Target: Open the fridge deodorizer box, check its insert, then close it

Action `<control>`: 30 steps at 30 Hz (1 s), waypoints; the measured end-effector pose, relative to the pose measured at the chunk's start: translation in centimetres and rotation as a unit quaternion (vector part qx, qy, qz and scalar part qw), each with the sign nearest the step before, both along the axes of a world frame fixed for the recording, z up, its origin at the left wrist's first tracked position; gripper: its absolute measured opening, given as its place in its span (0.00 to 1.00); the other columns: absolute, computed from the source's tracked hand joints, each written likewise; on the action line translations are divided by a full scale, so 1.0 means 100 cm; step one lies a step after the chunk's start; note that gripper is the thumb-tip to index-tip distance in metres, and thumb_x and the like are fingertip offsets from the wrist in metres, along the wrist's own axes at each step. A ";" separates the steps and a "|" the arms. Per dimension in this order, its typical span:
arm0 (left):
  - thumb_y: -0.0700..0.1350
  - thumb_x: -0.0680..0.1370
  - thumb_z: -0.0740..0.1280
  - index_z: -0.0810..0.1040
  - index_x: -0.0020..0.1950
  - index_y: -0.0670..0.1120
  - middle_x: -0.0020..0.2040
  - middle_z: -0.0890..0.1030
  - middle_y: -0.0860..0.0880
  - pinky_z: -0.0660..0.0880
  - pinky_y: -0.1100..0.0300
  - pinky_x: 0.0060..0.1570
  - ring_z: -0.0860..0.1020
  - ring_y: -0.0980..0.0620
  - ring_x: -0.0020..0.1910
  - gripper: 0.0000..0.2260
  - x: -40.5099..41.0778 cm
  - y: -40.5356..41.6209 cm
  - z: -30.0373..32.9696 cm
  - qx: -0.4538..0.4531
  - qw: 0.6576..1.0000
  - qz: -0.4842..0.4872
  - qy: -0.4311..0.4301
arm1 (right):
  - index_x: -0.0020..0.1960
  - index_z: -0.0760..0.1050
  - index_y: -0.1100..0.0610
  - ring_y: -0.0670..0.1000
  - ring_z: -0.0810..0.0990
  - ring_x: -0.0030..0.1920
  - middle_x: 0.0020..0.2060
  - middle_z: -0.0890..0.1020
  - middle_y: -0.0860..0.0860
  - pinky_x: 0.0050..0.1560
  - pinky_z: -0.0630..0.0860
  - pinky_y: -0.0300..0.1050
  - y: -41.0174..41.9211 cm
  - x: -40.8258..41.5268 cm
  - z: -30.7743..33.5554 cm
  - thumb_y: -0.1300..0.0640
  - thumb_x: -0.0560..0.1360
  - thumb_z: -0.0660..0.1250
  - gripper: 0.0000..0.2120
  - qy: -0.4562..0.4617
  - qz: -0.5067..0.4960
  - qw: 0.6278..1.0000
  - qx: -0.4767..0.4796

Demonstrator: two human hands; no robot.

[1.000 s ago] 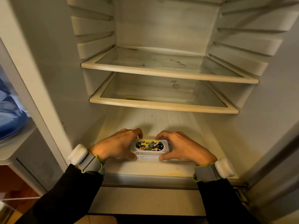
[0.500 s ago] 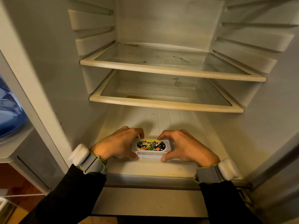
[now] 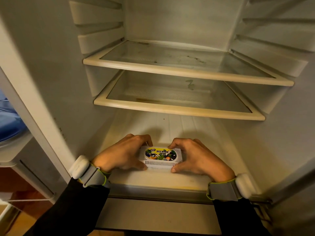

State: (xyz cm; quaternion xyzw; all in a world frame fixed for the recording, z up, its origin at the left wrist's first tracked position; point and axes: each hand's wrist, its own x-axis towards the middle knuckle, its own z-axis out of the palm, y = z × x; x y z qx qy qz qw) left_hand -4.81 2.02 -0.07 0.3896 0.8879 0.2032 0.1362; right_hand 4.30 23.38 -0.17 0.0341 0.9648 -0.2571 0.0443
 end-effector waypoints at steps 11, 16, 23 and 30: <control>0.48 0.64 0.80 0.72 0.56 0.56 0.53 0.81 0.55 0.78 0.53 0.53 0.79 0.57 0.51 0.25 0.005 -0.004 -0.005 0.050 0.998 0.013 -0.040 | 0.60 0.71 0.45 0.50 0.80 0.54 0.58 0.81 0.48 0.56 0.78 0.52 0.003 0.004 -0.012 0.52 0.61 0.81 0.31 0.031 0.031 0.998 -0.049; 0.48 0.65 0.80 0.70 0.61 0.54 0.57 0.80 0.52 0.78 0.54 0.55 0.79 0.53 0.53 0.29 0.011 -0.001 -0.002 0.037 0.998 0.030 -0.033 | 0.63 0.70 0.47 0.50 0.76 0.58 0.60 0.78 0.47 0.57 0.75 0.50 0.004 0.009 -0.016 0.51 0.63 0.79 0.32 0.068 0.053 0.996 -0.035; 0.53 0.70 0.75 0.65 0.68 0.56 0.66 0.73 0.51 0.72 0.52 0.64 0.71 0.50 0.65 0.30 0.029 -0.007 0.006 0.028 0.998 0.058 0.026 | 0.69 0.67 0.49 0.49 0.72 0.63 0.66 0.73 0.47 0.60 0.69 0.42 0.004 0.034 -0.008 0.50 0.68 0.76 0.32 0.097 0.042 0.993 -0.042; 0.57 0.71 0.72 0.69 0.64 0.57 0.59 0.77 0.53 0.74 0.54 0.59 0.74 0.55 0.59 0.23 0.058 -0.024 0.020 0.115 0.991 0.013 0.065 | 0.67 0.68 0.47 0.50 0.73 0.64 0.64 0.75 0.48 0.62 0.72 0.47 -0.014 0.075 0.001 0.47 0.77 0.64 0.19 0.124 -0.007 0.991 -0.045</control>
